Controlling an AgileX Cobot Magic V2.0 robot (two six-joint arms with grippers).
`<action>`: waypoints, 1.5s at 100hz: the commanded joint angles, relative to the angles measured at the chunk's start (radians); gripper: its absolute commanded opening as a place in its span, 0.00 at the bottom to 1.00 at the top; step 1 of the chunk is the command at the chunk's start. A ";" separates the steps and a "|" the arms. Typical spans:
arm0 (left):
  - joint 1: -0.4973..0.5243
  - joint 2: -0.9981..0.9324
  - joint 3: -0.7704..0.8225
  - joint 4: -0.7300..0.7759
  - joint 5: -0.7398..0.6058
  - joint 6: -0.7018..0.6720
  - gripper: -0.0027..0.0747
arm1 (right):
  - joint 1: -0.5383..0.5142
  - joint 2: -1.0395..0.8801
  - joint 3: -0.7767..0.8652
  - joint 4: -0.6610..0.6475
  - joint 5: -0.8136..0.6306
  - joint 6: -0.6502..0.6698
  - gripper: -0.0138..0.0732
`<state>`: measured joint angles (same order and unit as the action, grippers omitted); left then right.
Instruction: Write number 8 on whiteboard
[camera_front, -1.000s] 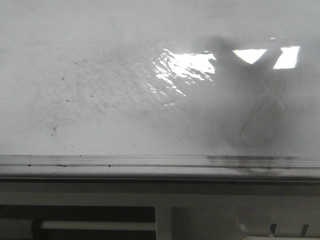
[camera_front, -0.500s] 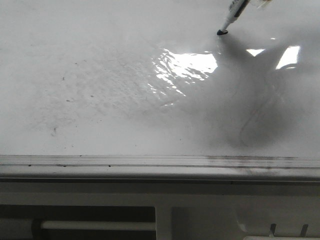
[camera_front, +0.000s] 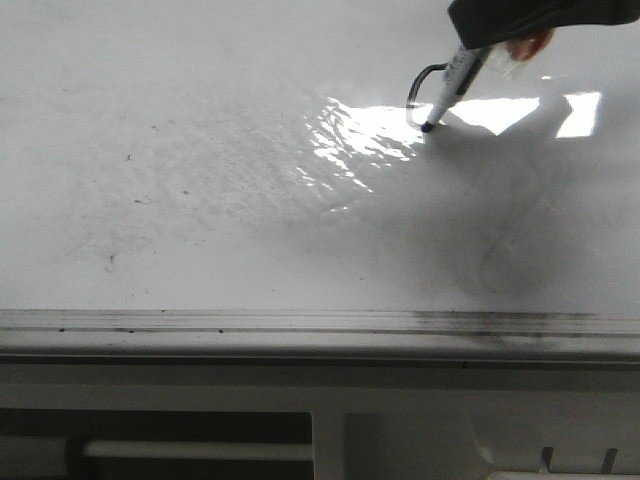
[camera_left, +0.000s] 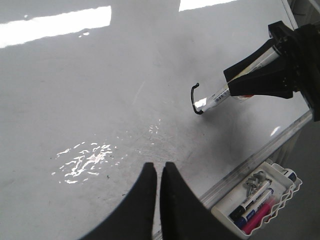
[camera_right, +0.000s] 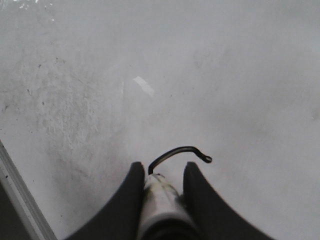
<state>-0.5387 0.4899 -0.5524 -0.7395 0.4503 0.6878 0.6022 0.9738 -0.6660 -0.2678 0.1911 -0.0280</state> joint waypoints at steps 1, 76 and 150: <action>0.002 0.003 -0.027 -0.030 -0.056 -0.008 0.01 | -0.037 -0.023 -0.022 -0.021 0.079 -0.005 0.11; 0.002 0.003 -0.027 -0.030 -0.054 -0.008 0.01 | -0.068 0.040 -0.036 0.028 -0.058 0.005 0.11; 0.002 0.003 -0.027 -0.030 -0.052 -0.008 0.01 | -0.120 0.028 -0.084 -0.008 -0.001 0.005 0.11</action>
<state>-0.5387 0.4899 -0.5524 -0.7395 0.4503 0.6878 0.5121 1.0010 -0.7266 -0.1913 0.1744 0.0072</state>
